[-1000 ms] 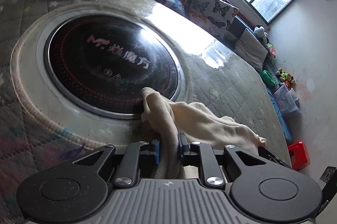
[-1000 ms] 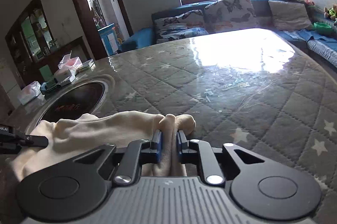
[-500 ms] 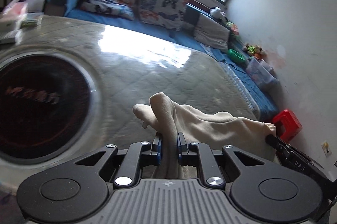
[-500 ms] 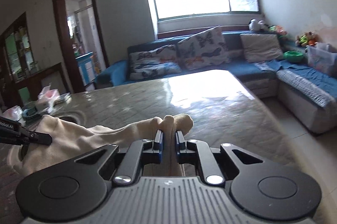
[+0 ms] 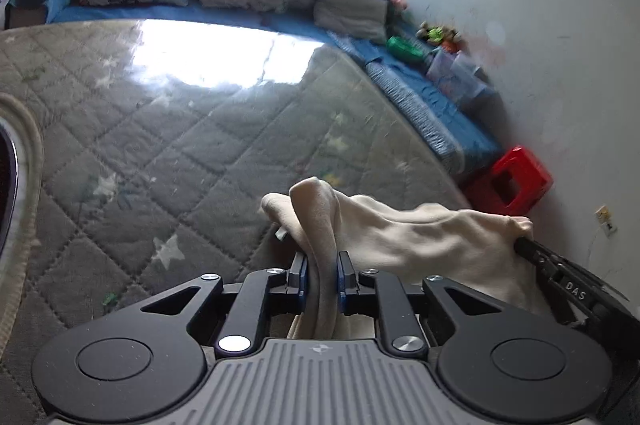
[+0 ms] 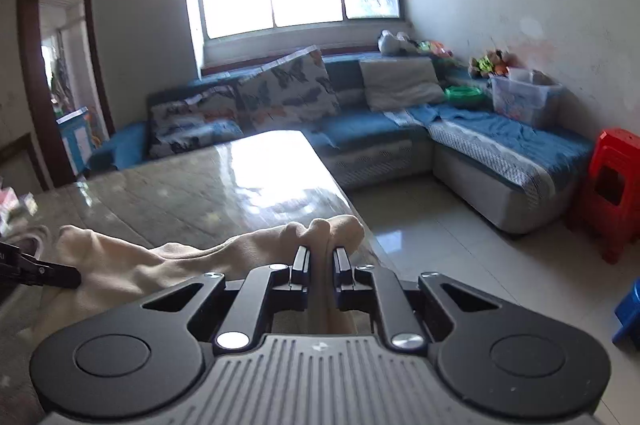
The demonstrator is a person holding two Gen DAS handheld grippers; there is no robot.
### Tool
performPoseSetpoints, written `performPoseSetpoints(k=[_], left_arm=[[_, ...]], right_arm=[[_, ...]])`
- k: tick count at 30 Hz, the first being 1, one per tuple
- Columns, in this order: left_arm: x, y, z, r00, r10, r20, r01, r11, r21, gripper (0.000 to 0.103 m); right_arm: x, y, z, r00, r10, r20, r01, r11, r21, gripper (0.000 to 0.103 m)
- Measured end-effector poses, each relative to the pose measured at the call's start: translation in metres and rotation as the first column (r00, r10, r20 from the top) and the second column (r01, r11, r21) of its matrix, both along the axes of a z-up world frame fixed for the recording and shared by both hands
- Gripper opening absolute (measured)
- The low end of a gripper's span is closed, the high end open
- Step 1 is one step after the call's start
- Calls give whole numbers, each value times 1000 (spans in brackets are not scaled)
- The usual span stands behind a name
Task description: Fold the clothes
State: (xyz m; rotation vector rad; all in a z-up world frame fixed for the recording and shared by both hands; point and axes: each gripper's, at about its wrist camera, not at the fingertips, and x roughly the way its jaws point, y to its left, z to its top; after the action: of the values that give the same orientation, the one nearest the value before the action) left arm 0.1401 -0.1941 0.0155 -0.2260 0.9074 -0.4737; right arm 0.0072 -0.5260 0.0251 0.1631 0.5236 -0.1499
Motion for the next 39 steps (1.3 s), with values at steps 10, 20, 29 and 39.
performPoseSetpoints(k=[10,20,29,39], left_arm=[[-1,6,9,997,5,81,-13,996,93,36],[10,-24,7,991,-50,123,33,990,134,36],[12,-37,13,979,-77,190,42,982,184,36],[10,-50,6,962,-160,220,121,976,179,25]], right_arm=[[6,0,-7,1000,-24,2,24,999,-26,16],[53,45,-24,986,154,-54,-155,988,-14,27],[65,48,-32,985,157,-70,-161,985,-60,36],[60,72,-18,969,244,-37,-246,968,-47,38]])
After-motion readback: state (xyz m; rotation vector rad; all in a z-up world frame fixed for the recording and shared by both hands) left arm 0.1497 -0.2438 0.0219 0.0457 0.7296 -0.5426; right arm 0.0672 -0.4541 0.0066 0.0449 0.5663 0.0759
